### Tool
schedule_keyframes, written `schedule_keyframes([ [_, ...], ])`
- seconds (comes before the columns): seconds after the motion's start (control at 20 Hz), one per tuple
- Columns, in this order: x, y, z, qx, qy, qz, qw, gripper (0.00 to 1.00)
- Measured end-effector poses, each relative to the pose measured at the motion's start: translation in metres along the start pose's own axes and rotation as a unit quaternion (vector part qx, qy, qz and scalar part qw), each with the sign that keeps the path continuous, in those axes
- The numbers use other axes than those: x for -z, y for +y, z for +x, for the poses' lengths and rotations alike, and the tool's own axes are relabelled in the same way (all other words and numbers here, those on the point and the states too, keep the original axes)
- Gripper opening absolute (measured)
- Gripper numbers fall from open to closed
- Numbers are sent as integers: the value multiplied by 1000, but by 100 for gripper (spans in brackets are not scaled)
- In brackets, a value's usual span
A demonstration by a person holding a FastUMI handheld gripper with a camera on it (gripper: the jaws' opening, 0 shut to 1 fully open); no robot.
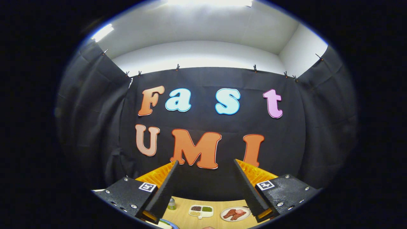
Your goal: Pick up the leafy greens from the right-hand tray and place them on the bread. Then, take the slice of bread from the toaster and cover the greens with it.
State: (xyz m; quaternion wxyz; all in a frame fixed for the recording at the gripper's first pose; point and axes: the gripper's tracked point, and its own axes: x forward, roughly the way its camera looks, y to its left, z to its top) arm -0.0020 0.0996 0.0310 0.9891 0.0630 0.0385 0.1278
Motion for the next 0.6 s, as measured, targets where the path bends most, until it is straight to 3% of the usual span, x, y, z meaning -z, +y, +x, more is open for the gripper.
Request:
schedule_keyframes([
  [0.6,-10,-45,-19,49,-17,-12,999,100],
])
